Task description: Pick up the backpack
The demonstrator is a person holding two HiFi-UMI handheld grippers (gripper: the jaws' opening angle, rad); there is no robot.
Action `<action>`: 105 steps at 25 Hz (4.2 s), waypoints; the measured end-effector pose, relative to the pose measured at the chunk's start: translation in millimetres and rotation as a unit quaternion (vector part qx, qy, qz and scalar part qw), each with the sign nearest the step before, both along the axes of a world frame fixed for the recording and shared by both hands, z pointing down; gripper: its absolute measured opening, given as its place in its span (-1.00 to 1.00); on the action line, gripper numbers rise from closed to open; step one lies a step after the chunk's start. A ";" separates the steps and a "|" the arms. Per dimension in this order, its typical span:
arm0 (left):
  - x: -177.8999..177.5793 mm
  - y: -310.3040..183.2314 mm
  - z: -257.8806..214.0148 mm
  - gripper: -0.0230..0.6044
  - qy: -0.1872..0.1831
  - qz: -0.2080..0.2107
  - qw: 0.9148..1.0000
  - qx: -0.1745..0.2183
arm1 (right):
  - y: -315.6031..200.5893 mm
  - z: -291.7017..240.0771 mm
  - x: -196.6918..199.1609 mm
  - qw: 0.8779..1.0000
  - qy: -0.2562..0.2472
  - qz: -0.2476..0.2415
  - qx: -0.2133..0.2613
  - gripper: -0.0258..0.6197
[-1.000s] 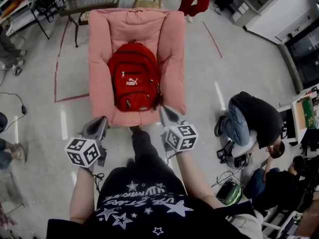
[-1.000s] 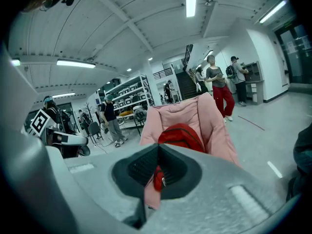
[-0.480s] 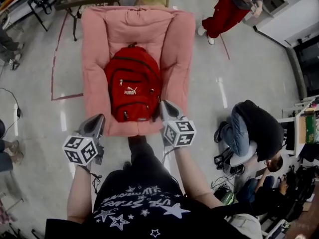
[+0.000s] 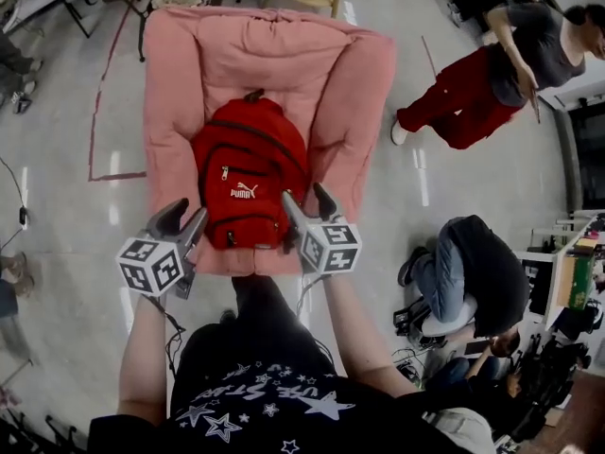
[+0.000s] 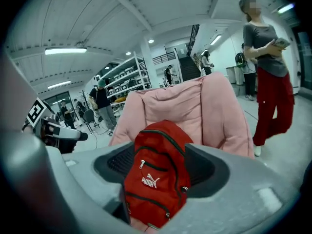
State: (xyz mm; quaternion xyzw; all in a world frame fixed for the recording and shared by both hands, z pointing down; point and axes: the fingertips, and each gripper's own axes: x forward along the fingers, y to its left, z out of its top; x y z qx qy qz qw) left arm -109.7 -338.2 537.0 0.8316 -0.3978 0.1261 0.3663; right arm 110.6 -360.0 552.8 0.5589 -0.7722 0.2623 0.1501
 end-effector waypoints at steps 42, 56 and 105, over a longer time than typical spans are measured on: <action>61.3 -210.3 221.1 0.12 -0.122 0.137 0.980 -0.075 | -153.7 154.0 -9.1 0.980 0.143 -0.121 -0.072 0.50; 55.6 -188.4 178.0 -0.79 -0.021 0.093 0.995 -0.034 | -142.7 142.2 -13.6 0.989 0.085 -0.102 -0.061 -0.88; -21.2 162.0 -206.2 -0.82 0.172 0.087 0.967 0.167 | 196.9 -216.5 -85.3 0.988 -0.024 -0.061 0.137 -0.90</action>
